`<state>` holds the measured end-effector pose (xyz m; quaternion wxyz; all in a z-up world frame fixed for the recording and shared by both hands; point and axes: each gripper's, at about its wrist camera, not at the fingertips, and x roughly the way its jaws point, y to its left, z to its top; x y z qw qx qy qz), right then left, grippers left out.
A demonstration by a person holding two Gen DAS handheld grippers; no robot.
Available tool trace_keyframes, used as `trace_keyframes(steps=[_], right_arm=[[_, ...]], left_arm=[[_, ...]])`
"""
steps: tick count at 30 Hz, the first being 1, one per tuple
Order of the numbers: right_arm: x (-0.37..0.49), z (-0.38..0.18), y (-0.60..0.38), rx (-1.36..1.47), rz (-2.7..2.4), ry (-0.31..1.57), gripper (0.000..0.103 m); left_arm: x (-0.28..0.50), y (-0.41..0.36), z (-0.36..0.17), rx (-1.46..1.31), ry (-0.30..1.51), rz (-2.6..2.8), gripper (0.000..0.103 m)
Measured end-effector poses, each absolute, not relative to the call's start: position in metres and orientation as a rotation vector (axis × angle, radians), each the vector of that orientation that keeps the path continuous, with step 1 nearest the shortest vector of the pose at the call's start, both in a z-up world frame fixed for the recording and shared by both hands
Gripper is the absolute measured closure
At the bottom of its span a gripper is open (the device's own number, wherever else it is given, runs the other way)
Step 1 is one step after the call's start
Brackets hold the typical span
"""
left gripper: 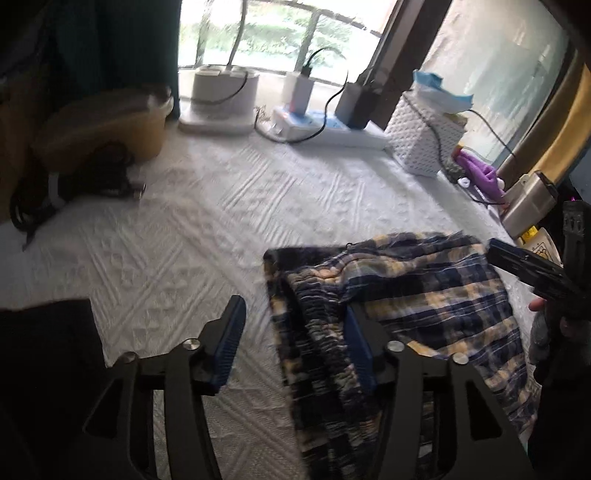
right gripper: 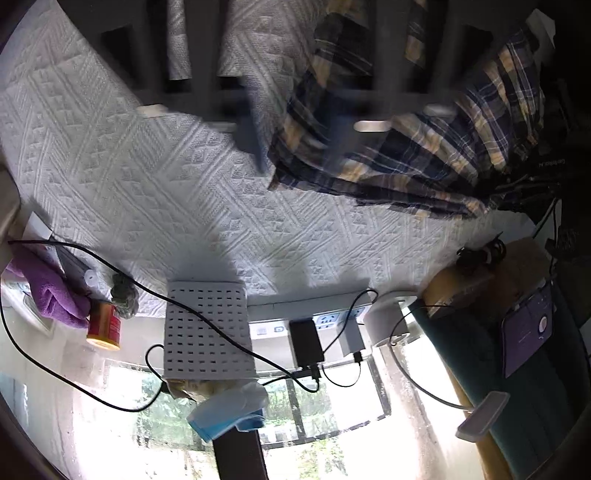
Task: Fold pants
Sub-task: 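Open both tools and lift them off the pants, then move both open tools over the folded pants toward the waistband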
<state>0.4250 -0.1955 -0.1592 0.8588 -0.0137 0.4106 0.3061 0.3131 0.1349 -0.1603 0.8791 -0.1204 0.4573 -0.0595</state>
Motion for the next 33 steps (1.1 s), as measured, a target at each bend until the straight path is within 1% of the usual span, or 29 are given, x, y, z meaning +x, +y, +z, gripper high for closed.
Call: trace_keyframes(steps=[1,3,5,6,7,8,10,15,25,29,33], right_arm=[[0.425,-0.160,-0.196,-0.018,0.651,0.862,0.019],[0.425,-0.160,-0.196,-0.019,0.635,0.849,0.019],[0.425,-0.163,-0.192,-0.056,0.629,0.857,0.021],[0.423,-0.163,-0.189,-0.071,0.633,0.856,0.025],[0.422,-0.166,-0.185,-0.088,0.644,0.863,0.038],[0.422,-0.169,-0.181,-0.103,0.649,0.871,0.048],[0.426,-0.177,-0.176,-0.118,0.646,0.886,0.053],[0.434,-0.182,-0.172,-0.119,0.593,0.868,0.053],[0.429,-0.163,-0.183,-0.091,0.516,0.814,0.053],[0.415,-0.150,-0.192,-0.077,0.517,0.801,0.053],[0.388,-0.143,-0.192,-0.098,0.571,0.807,0.052]], left_arm=[[0.313,0.134,-0.163,-0.246,0.954,-0.122,0.046],[0.313,0.135,-0.165,-0.248,0.944,-0.119,0.045],[0.313,0.135,-0.164,-0.249,0.938,-0.119,0.045],[0.314,0.136,-0.163,-0.248,0.932,-0.120,0.045],[0.314,0.136,-0.163,-0.246,0.924,-0.121,0.045],[0.314,0.136,-0.162,-0.241,0.920,-0.123,0.045],[0.316,0.136,-0.165,-0.228,0.920,-0.120,0.045],[0.318,0.137,-0.162,-0.218,0.918,-0.113,0.045],[0.299,0.139,-0.124,-0.261,0.861,-0.137,0.045],[0.290,0.146,-0.120,-0.283,0.865,-0.127,0.045],[0.278,0.136,-0.121,-0.264,0.884,-0.166,0.045]])
